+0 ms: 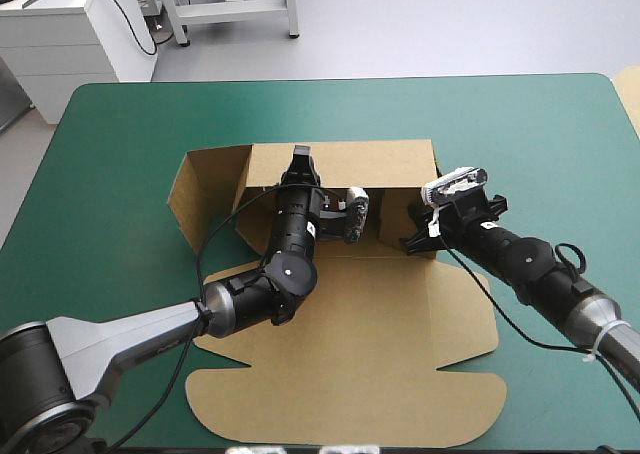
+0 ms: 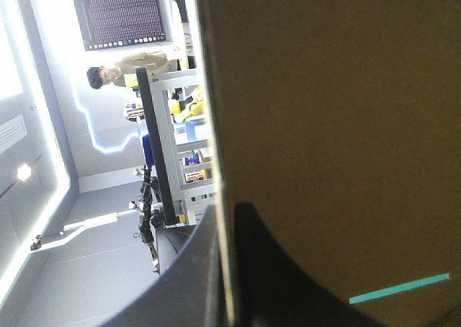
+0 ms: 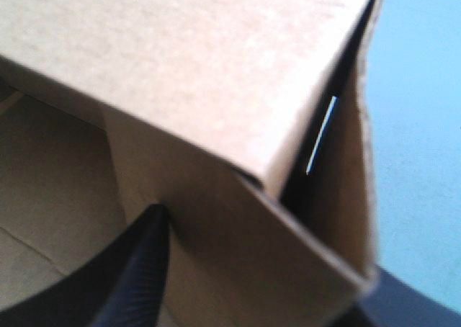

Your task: Fold the box

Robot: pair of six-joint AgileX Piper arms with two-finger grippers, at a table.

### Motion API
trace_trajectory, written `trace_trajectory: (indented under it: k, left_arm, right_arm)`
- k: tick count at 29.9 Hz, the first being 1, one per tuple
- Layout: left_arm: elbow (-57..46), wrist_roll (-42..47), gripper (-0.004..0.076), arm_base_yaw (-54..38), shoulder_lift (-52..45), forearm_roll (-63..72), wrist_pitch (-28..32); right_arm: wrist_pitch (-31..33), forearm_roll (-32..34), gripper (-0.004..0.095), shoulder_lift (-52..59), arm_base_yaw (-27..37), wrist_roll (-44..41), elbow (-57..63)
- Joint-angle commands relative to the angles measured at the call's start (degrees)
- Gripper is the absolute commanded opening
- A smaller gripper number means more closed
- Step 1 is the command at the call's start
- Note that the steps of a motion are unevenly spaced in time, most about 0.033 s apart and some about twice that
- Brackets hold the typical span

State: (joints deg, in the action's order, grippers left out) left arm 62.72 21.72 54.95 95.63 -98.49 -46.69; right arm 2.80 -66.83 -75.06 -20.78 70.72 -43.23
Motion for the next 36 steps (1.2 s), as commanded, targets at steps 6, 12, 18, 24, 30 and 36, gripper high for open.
trace_trajectory:
  k: [6, 12, 18, 24, 30, 36]
  left_arm:
    - [1.29, -0.32, -0.0008, 0.12, -2.05, -0.87, -1.01]
    - [1.29, -0.32, -0.0008, 0.12, -2.05, -0.87, -1.27]
    - [1.29, -0.43, 0.0064, -0.14, -2.05, -2.11, -3.18]
    - [1.29, 1.86, 0.0447, -0.14, -2.05, -4.0, -2.6]
    - [1.29, 5.0, 0.0496, 3.35, -1.8, -4.0, -10.04]
    - [1.29, 4.87, 0.0444, 9.31, -1.8, -2.68, -12.58]
  right_arm:
    - [-1.98, -0.01, -0.002, 1.36, -0.22, 1.9, -1.59]
    - [-1.74, -0.25, -0.002, 0.03, -0.22, 1.9, -1.59]
    - [-2.2, -0.25, -0.0019, -0.33, -0.22, 1.9, -1.7]
    - [-2.8, 0.21, -0.0019, -0.33, -0.22, 2.34, -2.29]
    - [-7.29, -0.05, -0.0019, -1.47, -0.07, 2.34, -4.43]
    - [-7.71, -0.05, -0.0013, -4.88, -0.07, 3.82, -9.22]
